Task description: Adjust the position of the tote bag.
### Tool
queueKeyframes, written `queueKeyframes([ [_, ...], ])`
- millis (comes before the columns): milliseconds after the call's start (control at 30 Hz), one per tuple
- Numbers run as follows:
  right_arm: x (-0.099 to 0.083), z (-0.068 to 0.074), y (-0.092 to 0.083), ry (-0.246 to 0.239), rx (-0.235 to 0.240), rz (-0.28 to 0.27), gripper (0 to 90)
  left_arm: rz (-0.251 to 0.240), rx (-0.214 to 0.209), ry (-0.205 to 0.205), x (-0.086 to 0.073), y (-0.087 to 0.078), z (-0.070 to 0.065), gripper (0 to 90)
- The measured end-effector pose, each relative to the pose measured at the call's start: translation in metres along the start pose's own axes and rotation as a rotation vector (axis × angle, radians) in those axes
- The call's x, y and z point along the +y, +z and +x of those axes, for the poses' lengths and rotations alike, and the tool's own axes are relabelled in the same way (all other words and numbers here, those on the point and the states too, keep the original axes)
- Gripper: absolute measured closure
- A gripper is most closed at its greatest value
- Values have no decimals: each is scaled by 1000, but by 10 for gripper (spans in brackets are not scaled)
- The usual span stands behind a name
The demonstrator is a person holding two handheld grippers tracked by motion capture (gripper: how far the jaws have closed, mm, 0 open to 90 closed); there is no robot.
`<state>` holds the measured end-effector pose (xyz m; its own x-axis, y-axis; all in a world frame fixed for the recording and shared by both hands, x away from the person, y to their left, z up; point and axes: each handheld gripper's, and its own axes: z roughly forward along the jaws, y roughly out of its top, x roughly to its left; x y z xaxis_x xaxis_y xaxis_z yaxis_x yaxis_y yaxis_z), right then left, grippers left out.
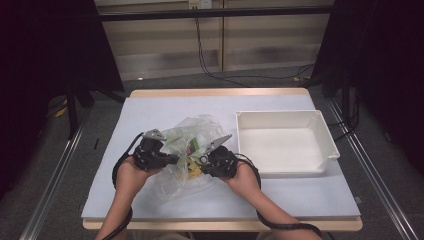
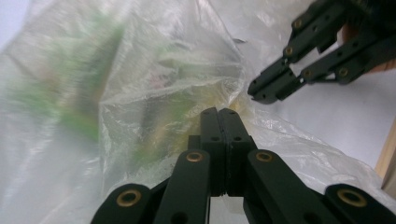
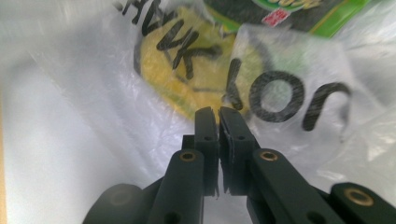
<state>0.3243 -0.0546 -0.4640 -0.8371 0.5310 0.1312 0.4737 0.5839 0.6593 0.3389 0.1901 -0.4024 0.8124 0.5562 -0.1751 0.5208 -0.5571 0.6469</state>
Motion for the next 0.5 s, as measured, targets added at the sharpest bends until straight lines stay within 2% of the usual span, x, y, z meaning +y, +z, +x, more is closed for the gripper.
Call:
queueKeyframes([
  [200,-10,3,9,11,4,17,860,-22,43,-35,-1,-10,13,899],
  [500,-11,2,8,-4,-3,11,862,-45,98,-87,-4,-20,40,900],
])
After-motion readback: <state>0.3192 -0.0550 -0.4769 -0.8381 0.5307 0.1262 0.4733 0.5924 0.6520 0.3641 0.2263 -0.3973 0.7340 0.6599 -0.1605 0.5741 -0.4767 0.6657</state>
